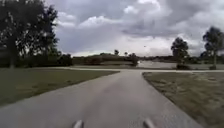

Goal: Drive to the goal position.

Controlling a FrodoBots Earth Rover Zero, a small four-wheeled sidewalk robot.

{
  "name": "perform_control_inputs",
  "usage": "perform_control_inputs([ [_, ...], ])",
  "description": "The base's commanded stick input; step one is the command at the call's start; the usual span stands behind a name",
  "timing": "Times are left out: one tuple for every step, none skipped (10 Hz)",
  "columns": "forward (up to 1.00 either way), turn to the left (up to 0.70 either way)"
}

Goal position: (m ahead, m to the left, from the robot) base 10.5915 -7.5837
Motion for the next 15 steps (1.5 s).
perform_control_inputs([
  [0.85,0.0],
  [0.85,0.0],
  [0.85,0.0],
  [0.85,0.0],
  [0.85,0.0],
  [0.85,0.0],
  [0.85,0.0],
  [0.85,0.0],
  [0.85,0.0],
  [0.85,0.0],
  [0.85,0.0],
  [0.85,0.0],
  [0.85,0.0],
  [0.85,0.0],
  [0.85,0.0],
])
